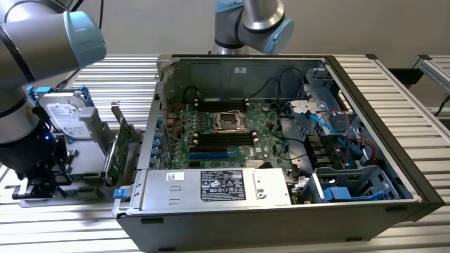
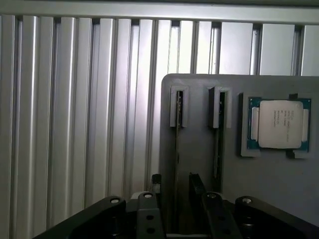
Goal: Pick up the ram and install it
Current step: 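Pick up the ram and move it above insertion slot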
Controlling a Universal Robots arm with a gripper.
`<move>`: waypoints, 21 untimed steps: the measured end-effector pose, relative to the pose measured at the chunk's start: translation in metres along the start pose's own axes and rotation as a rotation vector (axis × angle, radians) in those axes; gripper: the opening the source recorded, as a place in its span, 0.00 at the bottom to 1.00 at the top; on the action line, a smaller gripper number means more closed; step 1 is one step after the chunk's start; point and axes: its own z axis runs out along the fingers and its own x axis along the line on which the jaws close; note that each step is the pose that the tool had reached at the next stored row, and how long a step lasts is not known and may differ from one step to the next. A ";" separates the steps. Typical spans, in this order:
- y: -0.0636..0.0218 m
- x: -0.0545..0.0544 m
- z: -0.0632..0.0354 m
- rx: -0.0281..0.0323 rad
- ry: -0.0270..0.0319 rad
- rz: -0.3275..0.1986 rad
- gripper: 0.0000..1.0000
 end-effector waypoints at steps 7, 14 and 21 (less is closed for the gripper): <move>-0.0015 -0.001 0.0126 -0.0001 0.0000 0.000 0.36; -0.0016 -0.001 0.0142 -0.0004 0.0001 0.001 0.36; -0.0017 -0.002 0.0145 -0.0020 -0.0007 0.018 0.36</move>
